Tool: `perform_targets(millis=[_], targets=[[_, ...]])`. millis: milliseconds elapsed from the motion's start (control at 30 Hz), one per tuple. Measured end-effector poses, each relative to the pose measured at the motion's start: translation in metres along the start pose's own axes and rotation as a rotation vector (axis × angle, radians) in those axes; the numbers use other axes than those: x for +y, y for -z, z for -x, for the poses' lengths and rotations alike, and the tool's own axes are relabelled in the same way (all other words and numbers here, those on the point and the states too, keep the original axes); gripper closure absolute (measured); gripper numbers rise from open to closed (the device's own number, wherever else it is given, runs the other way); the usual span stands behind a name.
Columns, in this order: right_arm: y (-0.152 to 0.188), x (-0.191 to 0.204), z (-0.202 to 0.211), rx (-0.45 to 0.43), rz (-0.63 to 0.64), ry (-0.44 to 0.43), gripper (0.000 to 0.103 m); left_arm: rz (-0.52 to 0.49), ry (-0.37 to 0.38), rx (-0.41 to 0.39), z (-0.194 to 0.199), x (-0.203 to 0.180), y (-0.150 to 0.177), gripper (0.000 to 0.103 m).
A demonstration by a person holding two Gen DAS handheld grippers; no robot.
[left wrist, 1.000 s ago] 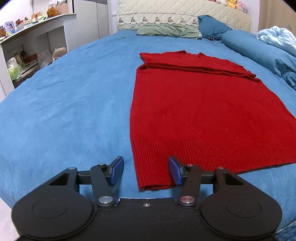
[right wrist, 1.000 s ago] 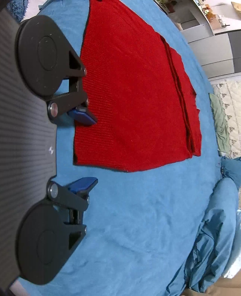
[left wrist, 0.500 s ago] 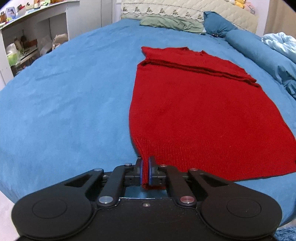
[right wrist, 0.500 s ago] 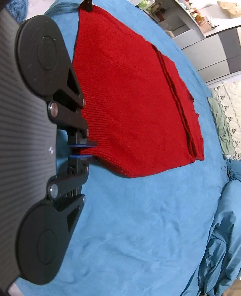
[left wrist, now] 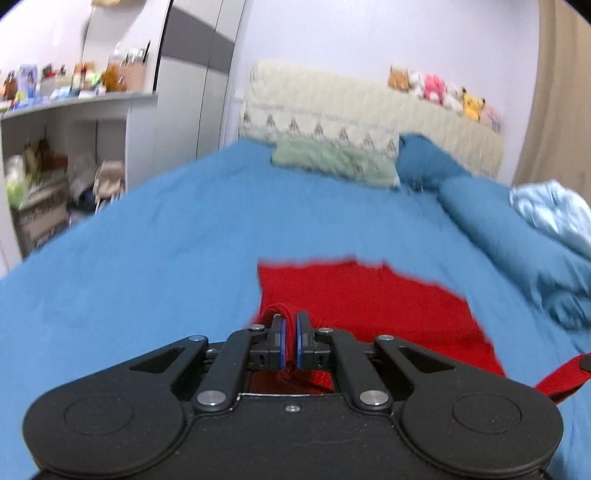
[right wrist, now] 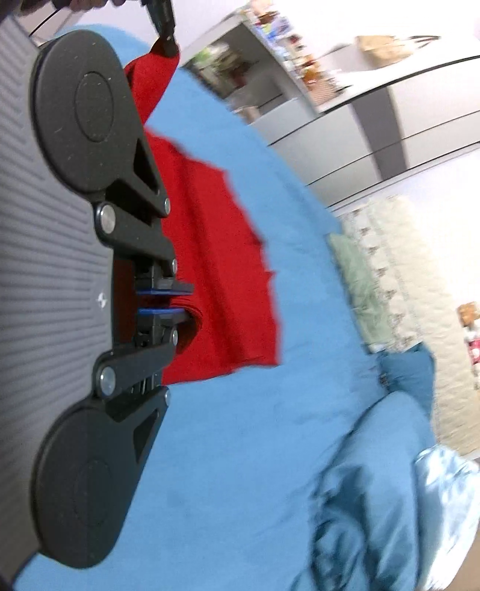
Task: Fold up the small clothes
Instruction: 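Grasp the hem with the left tool while the right tool grasps it too, lifting toward the collar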
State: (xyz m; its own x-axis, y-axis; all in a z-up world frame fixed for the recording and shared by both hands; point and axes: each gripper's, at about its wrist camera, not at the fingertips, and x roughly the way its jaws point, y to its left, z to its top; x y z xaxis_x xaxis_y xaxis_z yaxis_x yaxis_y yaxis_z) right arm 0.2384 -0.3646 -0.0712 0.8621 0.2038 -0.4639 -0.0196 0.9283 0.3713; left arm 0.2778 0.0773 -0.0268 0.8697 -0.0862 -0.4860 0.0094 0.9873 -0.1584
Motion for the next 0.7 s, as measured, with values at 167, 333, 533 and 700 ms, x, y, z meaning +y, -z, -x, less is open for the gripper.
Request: perform_targets(millis=[167, 333, 533, 700], targets=[[-0.09, 0.006, -0.079, -0.065, 0.063, 0.046, 0.081, -0.011, -0.081, -0.053, -0.095, -0.016, -0.071, 0.098], [-0.124, -0.002, -0.208, -0.041, 0.114, 0.11, 0.081, 0.014, -0.142, -0.029, -0.224, -0.021, -0.088, 0.098], [-0.094, -0.041, -0.342, 0.06, 0.106, 0.118, 0.081, 0.061, -0.203, 0.111, -0.347, 0.003, -0.045, 0.098], [-0.091, -0.059, -0.368, 0.082, 0.053, 0.112, 0.081, 0.056, -0.179, 0.156, -0.367, 0.016, -0.042, 0.097]])
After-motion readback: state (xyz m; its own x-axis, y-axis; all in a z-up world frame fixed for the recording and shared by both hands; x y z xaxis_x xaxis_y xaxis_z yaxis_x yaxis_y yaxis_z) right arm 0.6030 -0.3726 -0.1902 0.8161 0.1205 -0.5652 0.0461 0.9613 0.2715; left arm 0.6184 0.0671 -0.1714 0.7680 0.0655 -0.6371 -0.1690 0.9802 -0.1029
